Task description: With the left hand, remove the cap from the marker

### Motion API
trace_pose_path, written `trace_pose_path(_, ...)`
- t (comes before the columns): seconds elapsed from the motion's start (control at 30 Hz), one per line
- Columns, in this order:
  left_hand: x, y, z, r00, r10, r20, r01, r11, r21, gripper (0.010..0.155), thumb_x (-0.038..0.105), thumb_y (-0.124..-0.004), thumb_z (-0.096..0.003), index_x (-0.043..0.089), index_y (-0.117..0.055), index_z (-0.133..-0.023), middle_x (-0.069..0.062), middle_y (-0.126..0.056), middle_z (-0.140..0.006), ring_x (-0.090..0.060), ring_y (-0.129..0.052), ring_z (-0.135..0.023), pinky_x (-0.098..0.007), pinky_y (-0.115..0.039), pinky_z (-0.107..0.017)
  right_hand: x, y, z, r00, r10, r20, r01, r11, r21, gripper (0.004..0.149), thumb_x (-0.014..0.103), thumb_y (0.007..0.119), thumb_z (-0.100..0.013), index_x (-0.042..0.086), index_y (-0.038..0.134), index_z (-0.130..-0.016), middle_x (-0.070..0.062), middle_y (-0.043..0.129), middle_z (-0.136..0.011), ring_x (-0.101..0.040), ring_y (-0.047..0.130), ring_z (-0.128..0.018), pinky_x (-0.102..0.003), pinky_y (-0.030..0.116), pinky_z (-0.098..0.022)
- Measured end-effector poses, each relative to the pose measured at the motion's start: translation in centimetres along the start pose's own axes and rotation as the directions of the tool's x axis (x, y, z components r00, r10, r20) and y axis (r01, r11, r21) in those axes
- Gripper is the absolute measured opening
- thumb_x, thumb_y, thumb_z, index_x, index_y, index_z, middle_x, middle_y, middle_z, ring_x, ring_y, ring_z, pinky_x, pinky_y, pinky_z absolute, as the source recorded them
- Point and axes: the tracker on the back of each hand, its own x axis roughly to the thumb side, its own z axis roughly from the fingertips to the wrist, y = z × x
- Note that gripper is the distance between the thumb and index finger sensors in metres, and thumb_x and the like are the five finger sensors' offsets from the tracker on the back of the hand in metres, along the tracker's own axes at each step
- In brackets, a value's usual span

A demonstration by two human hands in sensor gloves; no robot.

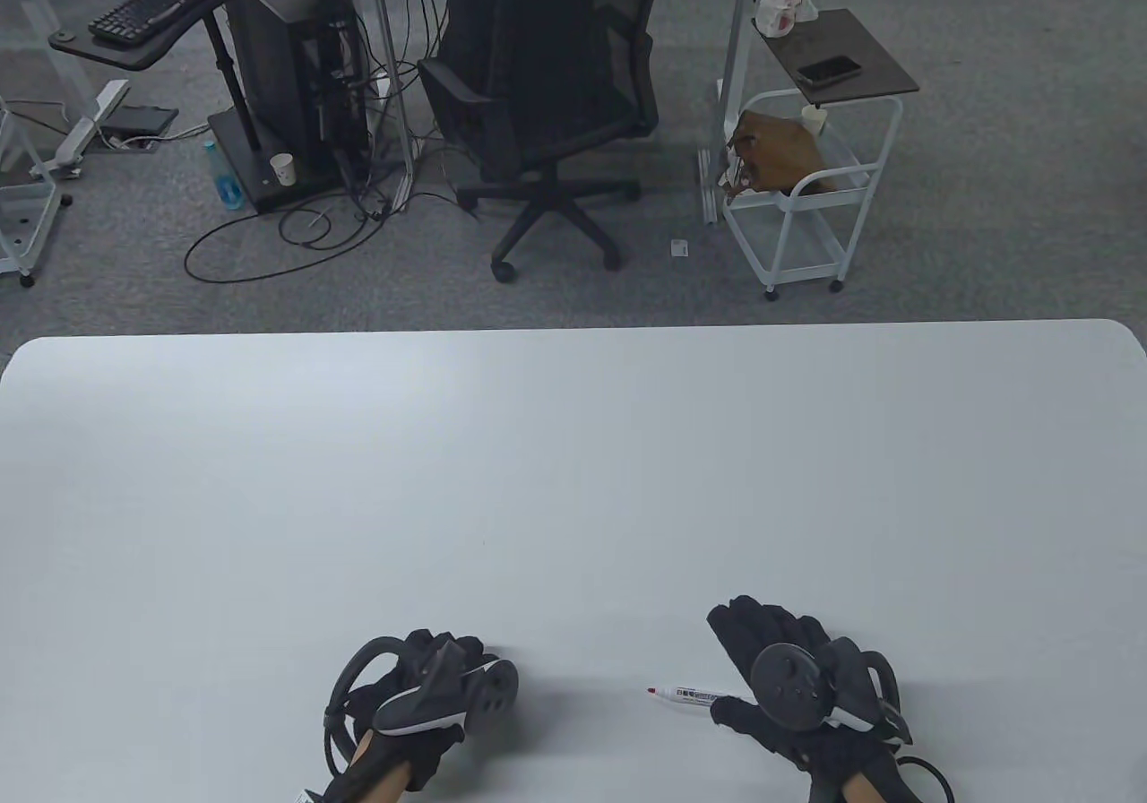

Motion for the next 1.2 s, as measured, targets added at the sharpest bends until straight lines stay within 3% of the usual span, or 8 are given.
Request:
trace_pose_path(0.13, -0.3, 0.4, 0.5, 1.0, 0.008, -0.017, -0.008, 1.0, 0.002, 0.06, 0.056, -0.067, -0.0528, 0.032, -0.056, -0.107, 0.001, -0.071, -0.107, -0.022, -0.083, -0.095, -0.054, -0.061, -0.076, 0.0, 0.0, 0.0, 1.0, -0.004, 0.0, 0.004, 1.0, -0.004, 0.086, 0.059, 0.072, -0.042, 0.029, 0.03, -0.111, -0.014, 0.037, -0.118, -0.044, 0.05, -0.109, -0.065, 0.043, -0.076)
trace_pose_path(0.27, -1.5, 1.9, 2.2, 0.988, 0.156, 0.006, -0.154, 0.966, 0.208, 0.074, 0.062, -0.061, -0.0528, 0.027, -0.043, -0.115, -0.006, -0.058, -0.117, -0.032, -0.07, -0.107, -0.061, -0.054, -0.077, -0.5, -0.4, 0.2, 1.0, -0.016, -0.012, 0.016, 0.999, -0.031, 0.087, 0.059, 0.072, -0.042, 0.029, 0.03, -0.111, -0.014, 0.038, -0.118, -0.044, 0.049, -0.109, -0.065, 0.042, -0.076)
trace_pose_path(0.43, -2.5, 2.5, 3.3, 0.956, 0.276, 0.097, -0.293, 0.91, 0.294, 0.086, 0.072, -0.053, -0.0518, 0.025, -0.027, -0.12, -0.01, -0.045, -0.125, -0.044, -0.056, -0.115, -0.069, -0.049, -0.076, -1.2, -0.6, 0.2, 0.999, -0.035, -0.039, 0.033, 0.999, -0.04, 0.087, 0.059, 0.072, -0.042, 0.029, 0.03, -0.111, -0.014, 0.037, -0.118, -0.045, 0.048, -0.109, -0.066, 0.041, -0.076)
trace_pose_path(0.57, -2.8, 2.1, 3.2, 0.926, 0.343, 0.159, -0.373, 0.899, 0.23, 0.093, 0.076, -0.049, -0.0514, 0.022, -0.019, -0.121, -0.016, -0.034, -0.127, -0.051, -0.047, -0.116, -0.071, -0.048, -0.075, -1.5, -0.6, 0.2, 0.997, -0.049, -0.053, 0.047, 0.998, -0.035, 0.086, 0.059, 0.072, -0.042, 0.029, 0.031, -0.112, -0.014, 0.038, -0.118, -0.045, 0.048, -0.109, -0.066, 0.041, -0.076)
trace_pose_path(0.7, -2.6, 2.0, 3.0, 0.933, 0.327, 0.151, -0.353, 0.914, 0.202, 0.093, 0.076, -0.049, -0.0516, 0.021, -0.018, -0.121, -0.017, -0.033, -0.127, -0.052, -0.045, -0.116, -0.072, -0.047, -0.075, -1.4, -0.6, 0.2, 0.998, -0.045, -0.049, 0.043, 0.999, -0.027, 0.086, 0.059, 0.072, -0.042, 0.029, 0.031, -0.112, -0.014, 0.038, -0.118, -0.045, 0.048, -0.109, -0.066, 0.041, -0.076)
trace_pose_path(1.2, -2.2, 1.7, 2.8, 0.95, 0.287, 0.126, -0.307, 0.933, 0.186, 0.09, 0.074, -0.05, -0.0522, 0.022, -0.023, -0.12, -0.016, -0.036, -0.127, -0.05, -0.047, -0.116, -0.071, -0.046, -0.075, -1.2, -0.3, 0.1, 0.998, -0.053, -0.043, 0.053, 0.999, -0.006, 0.085, 0.057, 0.072, -0.042, 0.028, 0.033, -0.111, -0.015, 0.04, -0.117, -0.045, 0.049, -0.108, -0.065, 0.042, -0.076)
